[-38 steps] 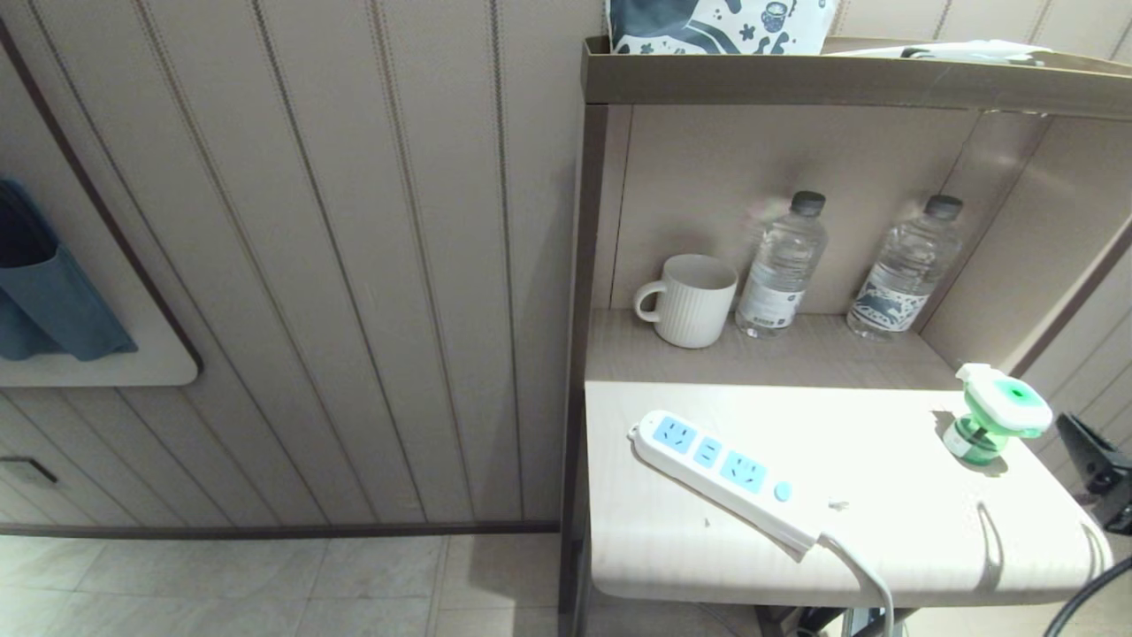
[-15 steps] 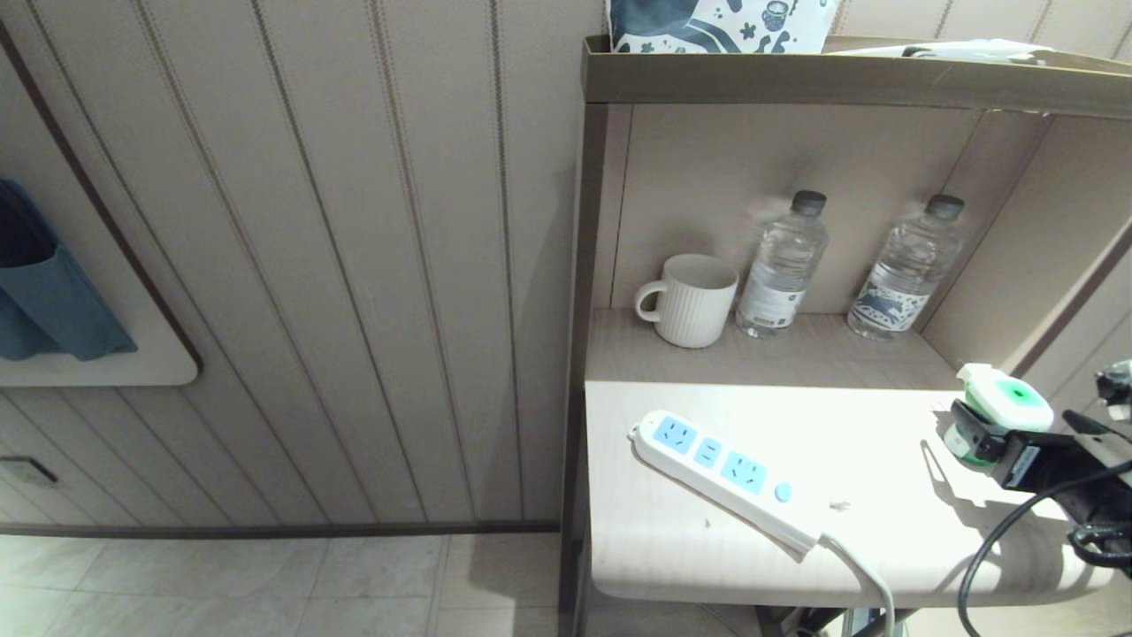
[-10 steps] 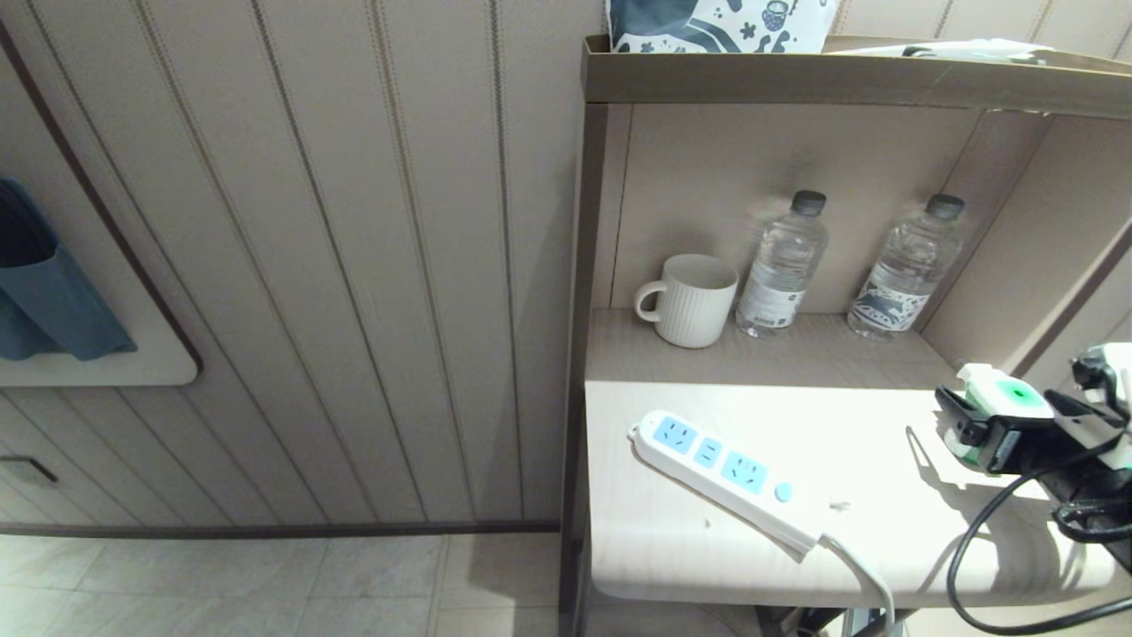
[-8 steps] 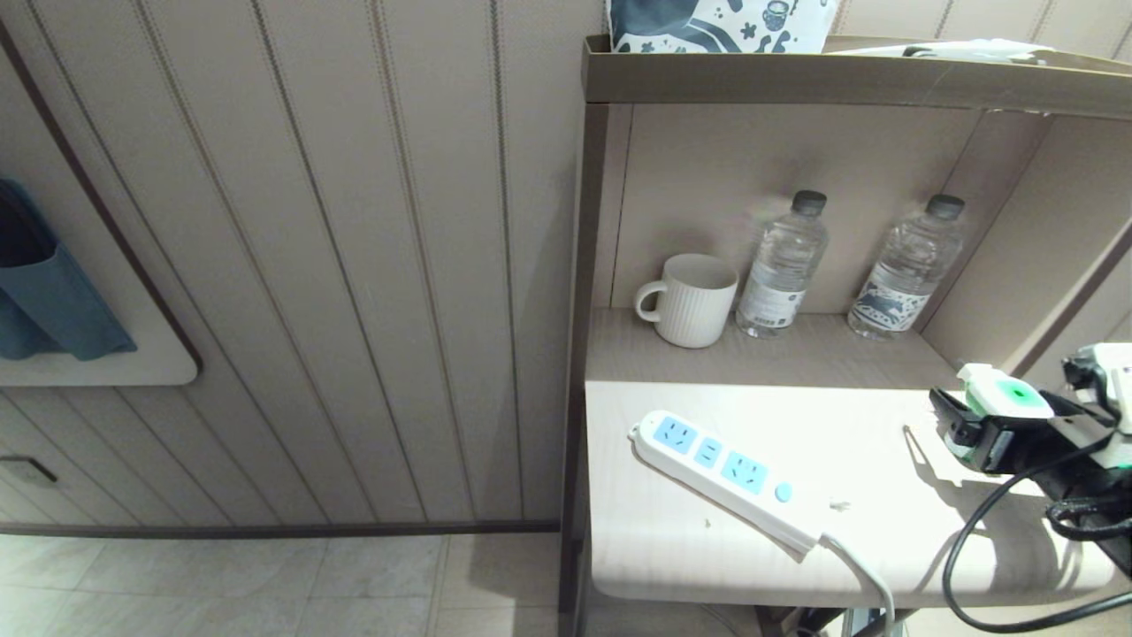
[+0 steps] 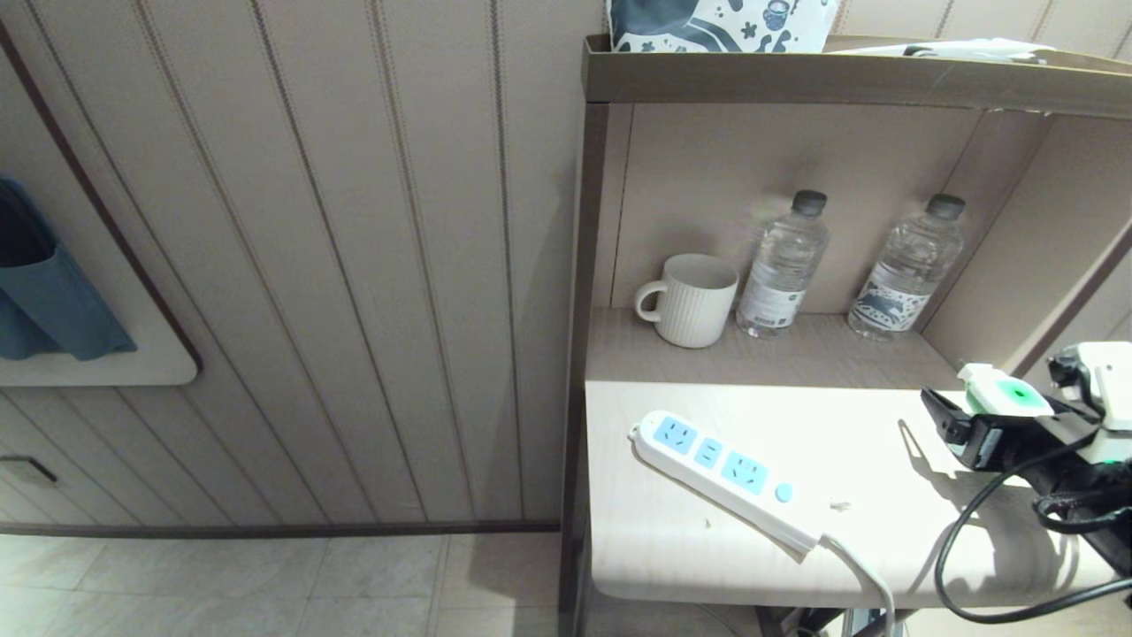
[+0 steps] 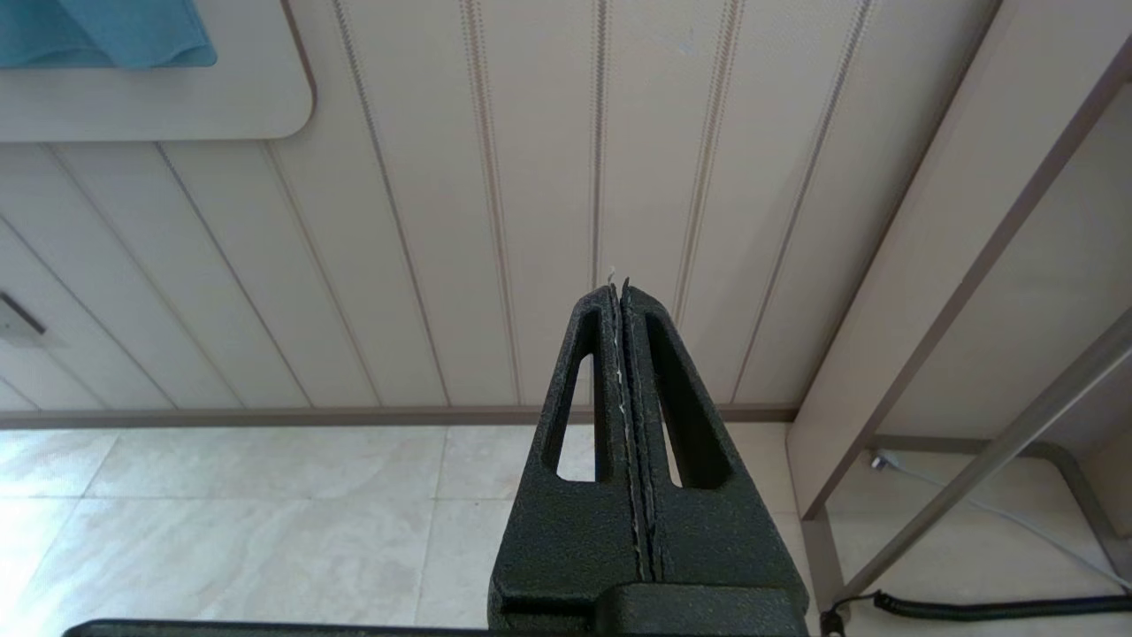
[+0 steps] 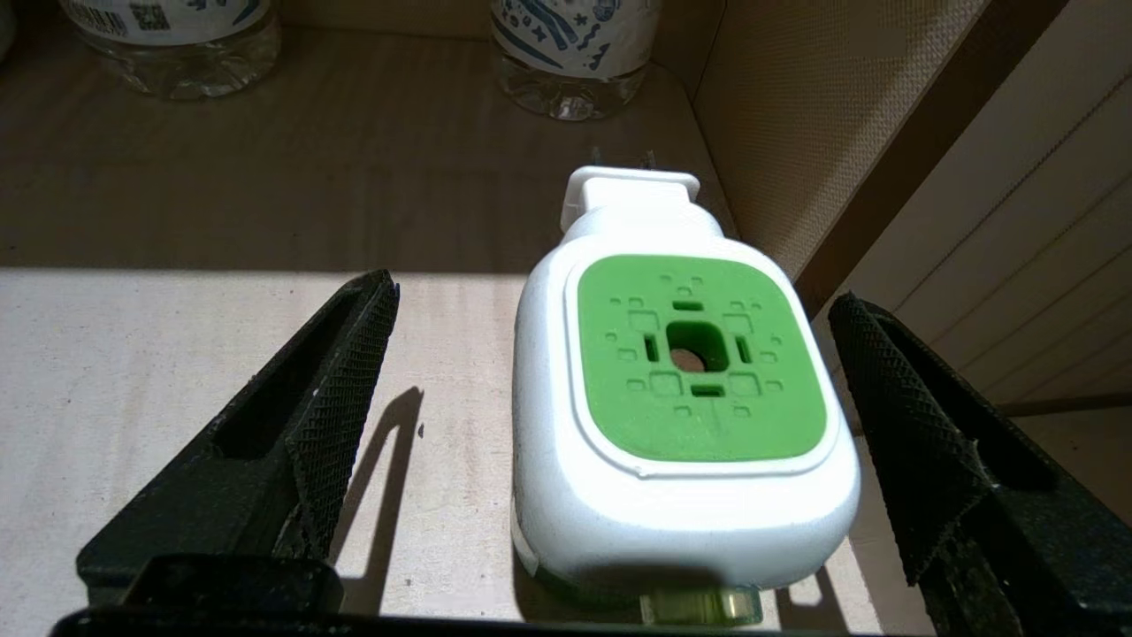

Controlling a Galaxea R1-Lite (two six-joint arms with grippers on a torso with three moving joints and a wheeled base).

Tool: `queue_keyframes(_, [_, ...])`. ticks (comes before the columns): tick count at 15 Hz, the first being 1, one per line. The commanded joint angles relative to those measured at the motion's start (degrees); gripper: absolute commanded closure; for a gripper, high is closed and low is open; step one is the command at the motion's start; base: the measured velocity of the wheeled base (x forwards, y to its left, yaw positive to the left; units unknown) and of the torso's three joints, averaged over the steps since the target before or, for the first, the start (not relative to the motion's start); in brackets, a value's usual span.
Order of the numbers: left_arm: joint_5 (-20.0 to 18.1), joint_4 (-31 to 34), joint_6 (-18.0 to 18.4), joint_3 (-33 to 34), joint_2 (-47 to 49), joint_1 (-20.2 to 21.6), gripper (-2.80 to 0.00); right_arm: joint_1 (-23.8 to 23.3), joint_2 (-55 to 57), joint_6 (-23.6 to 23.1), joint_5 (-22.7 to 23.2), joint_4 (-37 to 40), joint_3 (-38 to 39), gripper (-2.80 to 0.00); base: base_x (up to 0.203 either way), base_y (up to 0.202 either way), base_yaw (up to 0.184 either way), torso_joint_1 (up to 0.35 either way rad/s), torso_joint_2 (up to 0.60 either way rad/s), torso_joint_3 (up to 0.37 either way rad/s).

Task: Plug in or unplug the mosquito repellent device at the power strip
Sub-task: Pick up the mosquito repellent liquid

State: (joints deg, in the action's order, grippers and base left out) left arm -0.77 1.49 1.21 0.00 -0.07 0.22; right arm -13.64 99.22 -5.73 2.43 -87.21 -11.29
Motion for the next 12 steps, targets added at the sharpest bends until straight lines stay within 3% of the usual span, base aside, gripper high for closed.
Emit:
queue_keyframes(1, [0.0,0.0,0.0,0.0,0.1,0.0,0.0,0.0,0.4,-0.1,0.0,-2.7,-0.8,-2.8,0.0,0.0,0.0,0.0,0.0,0.0])
queue_keyframes(12, [0.0,0.0,0.0,0.0,0.1,0.0,0.0,-0.3,1.4,2.0,2.8,-2.7,-1.3,-2.8,0.0,0.0,0.0,0.0,0.0,0.0])
